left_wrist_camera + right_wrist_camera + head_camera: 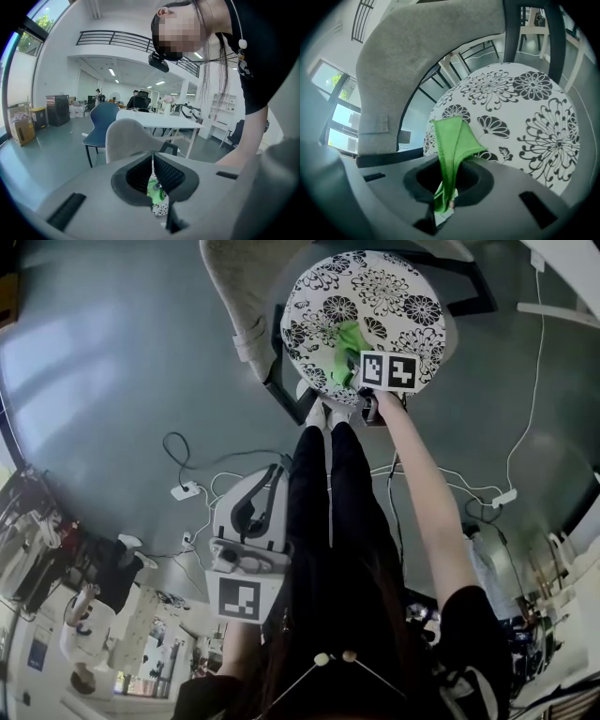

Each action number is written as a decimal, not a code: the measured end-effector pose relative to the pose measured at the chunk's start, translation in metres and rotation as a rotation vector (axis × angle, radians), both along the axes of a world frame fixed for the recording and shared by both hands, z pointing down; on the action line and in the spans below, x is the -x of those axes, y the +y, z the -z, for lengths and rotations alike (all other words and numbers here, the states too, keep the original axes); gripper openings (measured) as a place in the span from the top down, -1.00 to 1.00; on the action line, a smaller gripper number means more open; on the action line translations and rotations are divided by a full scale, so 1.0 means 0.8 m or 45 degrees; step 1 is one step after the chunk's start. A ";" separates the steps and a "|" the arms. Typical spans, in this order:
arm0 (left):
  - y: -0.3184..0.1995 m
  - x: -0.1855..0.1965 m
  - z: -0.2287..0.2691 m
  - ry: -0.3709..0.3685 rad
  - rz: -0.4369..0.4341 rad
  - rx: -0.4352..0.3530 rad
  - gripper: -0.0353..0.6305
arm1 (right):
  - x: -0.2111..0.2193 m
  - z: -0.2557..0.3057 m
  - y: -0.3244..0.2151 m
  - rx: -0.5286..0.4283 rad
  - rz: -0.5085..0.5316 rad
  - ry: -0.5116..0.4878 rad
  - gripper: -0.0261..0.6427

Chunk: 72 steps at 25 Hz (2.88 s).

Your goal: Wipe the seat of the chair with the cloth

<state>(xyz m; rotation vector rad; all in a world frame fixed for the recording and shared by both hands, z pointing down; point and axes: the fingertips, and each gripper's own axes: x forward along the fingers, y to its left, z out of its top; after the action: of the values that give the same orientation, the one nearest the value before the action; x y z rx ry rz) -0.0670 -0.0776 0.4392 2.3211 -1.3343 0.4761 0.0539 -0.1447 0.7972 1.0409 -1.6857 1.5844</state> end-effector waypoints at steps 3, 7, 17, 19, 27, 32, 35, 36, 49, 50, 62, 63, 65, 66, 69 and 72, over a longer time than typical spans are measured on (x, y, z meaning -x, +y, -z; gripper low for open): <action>0.001 0.000 0.000 -0.004 -0.011 0.000 0.84 | -0.036 -0.001 0.005 -0.001 -0.029 0.045 0.78; -0.002 -0.001 0.002 -0.008 -0.013 -0.009 0.84 | -0.084 -0.003 0.018 0.015 -0.093 0.091 0.78; -0.003 0.001 0.005 -0.020 -0.022 -0.020 0.84 | -0.224 -0.008 0.058 0.063 -0.264 0.271 0.78; -0.004 0.000 0.007 -0.022 -0.025 -0.028 0.84 | -0.249 -0.003 0.064 0.065 -0.278 0.328 0.78; -0.026 -0.001 0.052 -0.013 -0.028 -0.159 0.84 | -0.258 0.132 0.059 -0.214 -0.228 0.426 0.78; -0.046 -0.019 0.109 0.069 -0.073 -0.238 0.84 | -0.188 0.291 0.048 -0.523 -0.101 0.360 0.78; -0.056 -0.026 0.137 0.094 -0.113 -0.253 0.84 | -0.144 0.379 0.042 -0.688 -0.098 0.298 0.78; -0.060 -0.028 0.148 0.107 -0.121 -0.257 0.84 | -0.133 0.409 0.039 -0.744 -0.103 0.281 0.78; -0.070 -0.070 0.343 0.151 -0.258 -0.563 0.84 | -0.096 0.746 0.023 -1.499 0.006 0.339 0.78; -0.065 -0.071 0.355 0.147 -0.263 -0.579 0.84 | -0.097 0.766 0.029 -1.545 0.018 0.355 0.78; -0.041 -0.049 0.444 0.180 -0.227 -0.790 0.84 | -0.095 0.889 0.073 -1.900 -0.153 0.395 0.79; -0.042 -0.044 0.446 0.178 -0.219 -0.794 0.84 | -0.095 0.890 0.074 -1.915 -0.142 0.417 0.79; -0.043 -0.037 0.449 0.175 -0.203 -0.800 0.84 | -0.097 0.894 0.075 -1.934 -0.122 0.461 0.79; -0.043 -0.035 0.450 0.172 -0.199 -0.803 0.84 | -0.098 0.895 0.075 -1.939 -0.121 0.479 0.79; -0.045 -0.033 0.452 0.168 -0.208 -0.822 0.84 | -0.105 0.895 0.074 -1.935 -0.154 0.495 0.79; -0.045 -0.034 0.454 0.172 -0.213 -0.832 0.84 | -0.112 0.894 0.077 -1.918 -0.194 0.488 0.79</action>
<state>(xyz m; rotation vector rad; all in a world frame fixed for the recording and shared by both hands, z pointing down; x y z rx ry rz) -0.0395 -0.1137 0.0761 2.9367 -1.3793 -0.0991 0.1439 -0.0834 0.0819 1.9519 -2.4194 -0.1698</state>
